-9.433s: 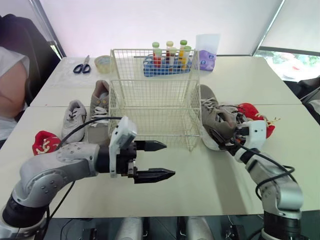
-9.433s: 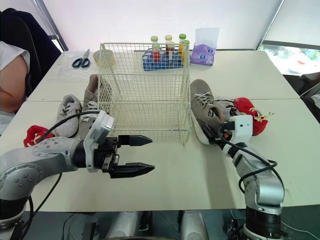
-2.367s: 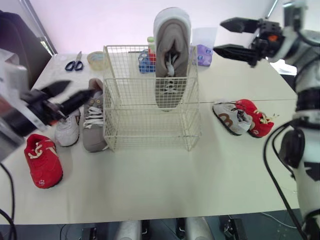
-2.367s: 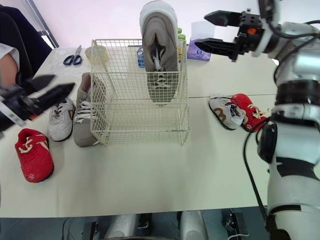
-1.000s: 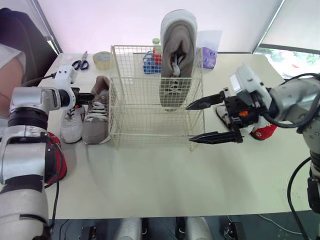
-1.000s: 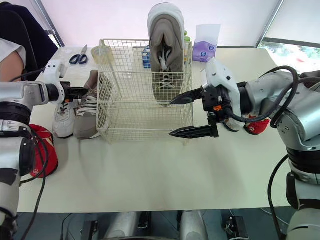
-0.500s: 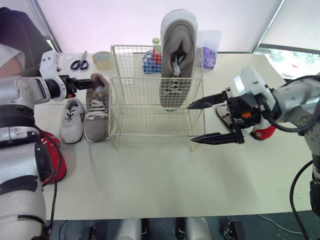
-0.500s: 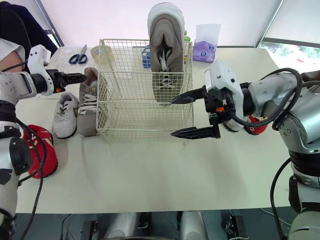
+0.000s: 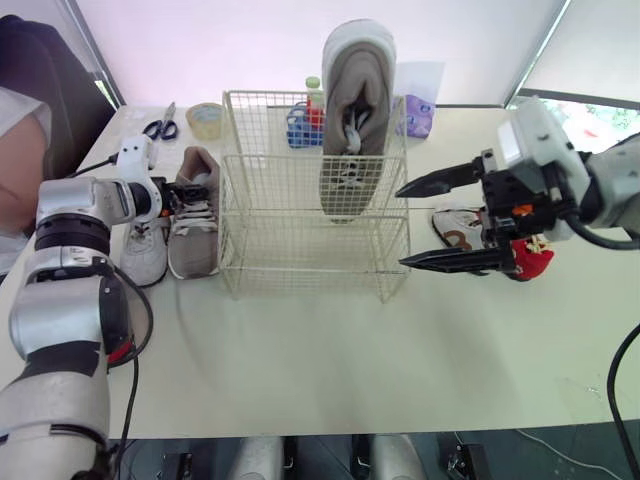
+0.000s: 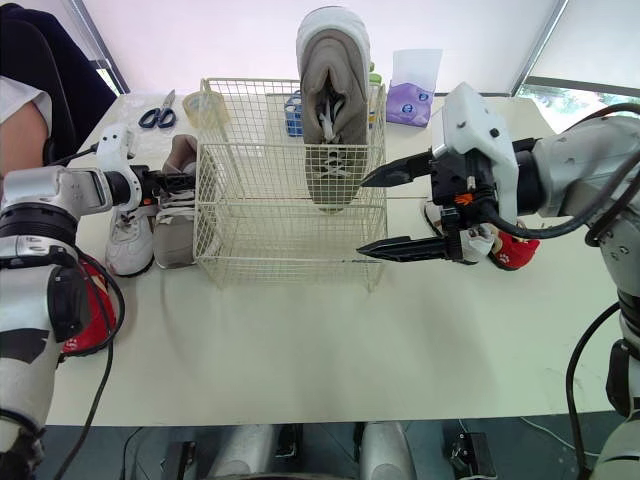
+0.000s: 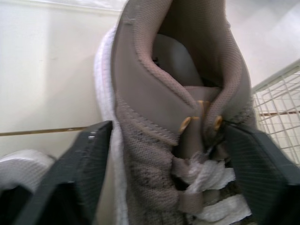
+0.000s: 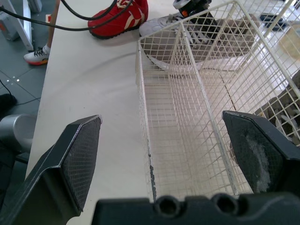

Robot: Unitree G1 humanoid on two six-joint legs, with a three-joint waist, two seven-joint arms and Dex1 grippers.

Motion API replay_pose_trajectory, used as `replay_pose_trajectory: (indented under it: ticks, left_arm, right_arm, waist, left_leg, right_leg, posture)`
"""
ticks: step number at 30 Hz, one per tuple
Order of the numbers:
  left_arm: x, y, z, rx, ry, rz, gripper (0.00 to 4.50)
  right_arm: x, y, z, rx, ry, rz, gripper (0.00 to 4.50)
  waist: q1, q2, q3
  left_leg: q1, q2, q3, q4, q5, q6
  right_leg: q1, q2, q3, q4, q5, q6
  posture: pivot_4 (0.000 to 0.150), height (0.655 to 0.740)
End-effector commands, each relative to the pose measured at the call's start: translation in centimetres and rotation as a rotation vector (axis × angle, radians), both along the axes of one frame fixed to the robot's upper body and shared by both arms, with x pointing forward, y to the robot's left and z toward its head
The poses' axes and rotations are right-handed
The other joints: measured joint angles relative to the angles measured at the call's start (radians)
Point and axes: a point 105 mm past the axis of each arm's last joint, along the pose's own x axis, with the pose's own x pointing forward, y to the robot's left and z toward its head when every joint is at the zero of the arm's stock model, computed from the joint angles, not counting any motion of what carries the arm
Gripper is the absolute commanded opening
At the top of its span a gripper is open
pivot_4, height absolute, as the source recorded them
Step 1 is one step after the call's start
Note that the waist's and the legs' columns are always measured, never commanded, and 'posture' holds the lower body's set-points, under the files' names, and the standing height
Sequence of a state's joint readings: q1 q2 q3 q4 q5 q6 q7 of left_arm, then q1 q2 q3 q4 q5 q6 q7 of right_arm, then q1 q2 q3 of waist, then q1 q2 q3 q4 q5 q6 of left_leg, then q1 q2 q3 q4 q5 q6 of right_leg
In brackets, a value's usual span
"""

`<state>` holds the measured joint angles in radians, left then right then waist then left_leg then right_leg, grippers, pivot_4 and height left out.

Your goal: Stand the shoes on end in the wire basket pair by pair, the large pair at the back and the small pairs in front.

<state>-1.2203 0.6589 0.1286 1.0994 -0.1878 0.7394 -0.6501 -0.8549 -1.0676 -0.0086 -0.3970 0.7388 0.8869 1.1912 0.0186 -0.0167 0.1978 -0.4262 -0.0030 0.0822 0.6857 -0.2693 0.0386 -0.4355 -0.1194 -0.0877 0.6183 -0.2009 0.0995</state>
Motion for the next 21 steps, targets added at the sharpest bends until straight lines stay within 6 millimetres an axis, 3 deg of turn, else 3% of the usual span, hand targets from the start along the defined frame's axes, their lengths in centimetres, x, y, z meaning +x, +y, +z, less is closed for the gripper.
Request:
replay_pose_trajectory:
  ticks: [1,5,9,11,13,15,17,20,21]
  left_arm:
    - [0.5,-0.8,0.4,0.025,-0.019,-0.021,2.13]
    - [0.5,-0.7,0.5,0.009,-0.029,-0.014,0.65]
    - [0.5,-0.4,1.4,-0.043,-0.074,0.004,0.43]
    - [0.7,0.1,3.8,-0.107,-0.174,0.028,0.43]
    - [0.5,1.1,7.6,-0.111,-0.339,0.057,0.43]
    - [-0.6,2.2,12.1,-0.066,-0.554,0.085,0.43]
    - [-1.6,2.6,14.5,-0.025,-0.673,0.108,0.43]
    - [-5.3,2.6,21.6,0.052,-0.976,0.17,0.43]
    - [-6.4,2.3,23.0,0.077,-1.04,0.174,0.43]
  right_arm:
    - [0.1,-0.2,1.2,0.011,-0.067,-0.014,4.5]
    - [0.2,-0.3,1.2,0.01,-0.073,-0.022,4.5]
    - [0.3,-0.4,1.3,0.011,-0.081,-0.026,4.5]
    - [0.4,-0.4,1.4,0.018,-0.086,-0.032,4.5]
    - [0.5,-0.6,1.5,0.025,-0.093,-0.047,4.5]
    - [0.5,-0.8,1.7,0.042,-0.098,-0.066,4.5]
    - [0.5,-0.9,2.0,0.057,-0.104,-0.075,4.5]
    - [0.5,-1.5,3.2,0.134,-0.112,-0.123,4.5]
    - [0.4,-1.6,3.5,0.155,-0.111,-0.135,4.5]
  waist:
    - [0.001,0.0,0.0]
    - [0.01,0.0,0.0]
    - [0.017,0.0,0.0]
    - [0.017,0.0,0.0]
    - [0.017,-0.001,0.0]
    - [0.015,-0.002,0.001]
    - [0.012,-0.004,0.002]
    - [0.011,-0.004,0.002]
    - [0.011,-0.004,0.001]
  left_leg:
    - [0.0,0.0,0.0,0.0,0.0,0.0]
    - [0.0,0.0,0.0,0.0,0.0,0.0]
    - [0.0,0.0,0.0,0.0,0.0,0.0]
    - [0.0,0.0,0.0,0.0,0.0,0.0]
    - [-0.001,0.0,0.0,0.0,0.0,0.0]
    - [-0.002,0.001,0.0,0.0,0.001,-0.002]
    - [-0.005,0.001,0.0,0.0,0.002,-0.004]
    - [-0.006,0.001,0.001,0.0,0.002,-0.004]
    - [-0.006,0.001,0.001,0.0,0.002,-0.004]
  right_leg:
    - [0.0,0.0,0.0,0.0,0.0,0.0]
    - [0.0,0.0,0.0,0.0,0.0,0.0]
    - [0.0,0.0,0.0,0.0,0.0,0.0]
    - [0.0,0.0,0.0,0.0,0.0,0.0]
    - [-0.001,0.0,0.0,0.0,0.0,0.0]
    - [-0.002,0.0,0.0,0.0,0.0,0.0]
    - [-0.005,0.0,0.0,-0.001,0.0,0.0]
    - [-0.006,-0.001,0.0,-0.002,0.001,0.0]
    - [-0.006,-0.001,0.0,-0.003,0.001,0.0]
  posture:
    - [0.15,0.74]
    - [0.15,0.74]
    - [0.15,0.74]
    - [0.15,0.74]
    - [0.15,0.74]
    - [0.15,0.74]
    - [0.15,0.74]
    - [0.15,0.74]
    - [0.15,0.74]
